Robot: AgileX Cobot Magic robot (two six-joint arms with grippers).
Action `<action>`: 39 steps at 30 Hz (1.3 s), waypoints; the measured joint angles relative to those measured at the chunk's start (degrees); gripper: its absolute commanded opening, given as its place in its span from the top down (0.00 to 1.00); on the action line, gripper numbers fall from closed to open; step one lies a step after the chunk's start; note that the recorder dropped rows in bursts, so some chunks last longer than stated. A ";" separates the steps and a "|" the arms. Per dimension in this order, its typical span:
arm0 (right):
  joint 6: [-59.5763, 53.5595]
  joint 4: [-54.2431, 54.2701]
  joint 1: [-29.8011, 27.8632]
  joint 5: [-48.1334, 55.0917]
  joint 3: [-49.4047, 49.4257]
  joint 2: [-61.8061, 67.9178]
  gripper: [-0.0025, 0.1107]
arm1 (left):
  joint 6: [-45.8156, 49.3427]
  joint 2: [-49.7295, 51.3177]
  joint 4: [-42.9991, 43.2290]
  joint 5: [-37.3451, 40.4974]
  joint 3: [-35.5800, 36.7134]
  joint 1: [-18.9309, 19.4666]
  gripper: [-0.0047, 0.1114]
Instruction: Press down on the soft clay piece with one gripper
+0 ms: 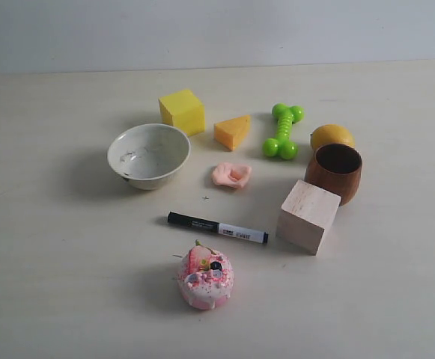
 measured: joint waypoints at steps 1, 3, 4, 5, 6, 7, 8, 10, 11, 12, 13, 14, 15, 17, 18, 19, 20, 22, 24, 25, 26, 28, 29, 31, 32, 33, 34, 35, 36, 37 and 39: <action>-0.29 0.00 0.00 0.56 0.00 0.00 0.98 | 0.00 0.00 0.00 0.00 0.00 0.00 0.96; -0.53 0.00 0.00 1.75 0.00 0.00 0.98 | 0.00 0.00 0.00 0.00 0.00 0.00 0.96; -0.56 0.00 0.00 2.20 0.00 0.00 0.98 | 0.00 0.00 0.00 0.00 0.00 0.00 0.96; -0.66 0.00 0.00 2.37 0.00 0.00 0.98 | 0.00 0.00 0.00 0.00 0.00 0.00 0.96; -0.66 0.00 0.00 2.51 0.00 0.00 0.98 | 0.00 0.00 0.00 0.00 0.00 0.00 0.96; -0.66 0.00 0.00 2.51 0.00 0.00 0.98 | 0.00 0.00 0.00 0.00 0.00 0.00 0.96; -0.66 0.00 0.00 2.63 0.00 0.00 0.98 | 0.00 0.00 0.00 0.00 0.00 0.00 0.96; -0.66 0.00 0.00 2.63 0.00 0.00 0.98 | 0.00 0.00 0.00 0.00 0.00 0.00 0.96; -0.66 0.00 0.00 2.63 0.00 0.00 0.98 | 0.00 0.00 0.00 0.00 0.00 0.00 0.96; -0.66 0.00 0.00 2.63 0.00 0.00 0.98 | 0.00 0.00 0.00 0.00 0.00 0.00 0.96; -0.66 0.00 0.00 2.63 0.00 0.00 0.98 | 0.00 0.00 0.00 0.00 0.00 0.00 0.96; -0.66 0.00 0.00 2.63 0.00 0.00 0.98 | 0.00 0.00 0.00 0.00 0.00 0.00 0.96; -0.66 0.00 0.00 2.63 0.00 0.00 0.98 | 0.00 0.00 0.00 0.00 0.00 0.00 0.96; -0.66 0.00 0.00 2.63 0.00 0.00 0.98 | 0.00 0.00 0.00 0.00 0.00 0.00 0.96; -0.77 0.00 0.00 2.63 0.00 0.00 0.98 | 0.00 0.00 0.00 0.00 0.00 0.00 0.96; -0.77 0.00 0.00 2.63 0.00 0.00 0.98 | 0.00 0.00 0.00 0.00 0.00 0.00 0.96; -0.77 0.00 0.00 2.63 0.00 0.00 0.98 | 0.00 0.00 0.00 0.00 0.00 0.00 0.96; -0.88 0.00 0.00 2.63 0.00 0.00 0.98 | 0.00 0.00 0.00 0.00 0.00 0.00 0.96; -0.88 0.00 0.00 2.63 0.00 0.00 0.98 | 0.00 0.00 0.00 0.00 0.00 0.00 0.96; -0.88 0.00 0.00 2.63 0.00 0.00 0.98 | 0.00 0.00 0.00 0.00 0.00 0.00 0.96; -0.88 0.00 0.00 2.63 0.00 0.00 0.98 | 0.00 0.00 0.00 0.00 0.00 0.00 0.96; -0.88 0.00 0.00 2.63 0.00 0.00 0.98 | 0.00 0.00 0.00 0.00 0.00 0.00 0.96; -0.88 0.00 0.00 2.63 0.00 0.00 0.98 | 0.00 0.00 0.00 0.00 0.00 0.00 0.96; -0.88 0.00 0.00 2.63 0.00 0.00 0.98 | 0.00 0.00 0.00 0.00 0.00 0.00 0.96; -0.88 0.00 0.00 2.63 0.00 0.00 0.98 | 0.00 0.00 0.00 0.00 0.00 0.00 0.96; -0.88 0.00 0.00 2.63 0.00 0.00 0.98 | 0.00 0.00 0.00 0.00 0.00 0.00 0.96; -0.88 0.00 0.00 2.63 0.00 0.00 0.98 | 0.00 0.00 0.00 0.00 0.00 0.00 0.96; -0.88 0.00 0.00 2.63 0.00 0.00 0.98 | 0.00 0.00 0.00 0.00 0.00 0.00 0.96; -0.88 0.00 0.00 2.63 0.00 0.00 0.98 | 0.00 0.00 0.00 0.00 0.00 0.00 0.96; -0.88 0.00 0.00 2.63 0.00 0.00 0.98 | 0.00 0.00 0.00 0.00 0.00 0.00 0.96; -0.88 0.00 0.00 2.63 0.00 0.00 0.98 | 0.00 0.00 0.00 0.00 0.00 0.00 0.96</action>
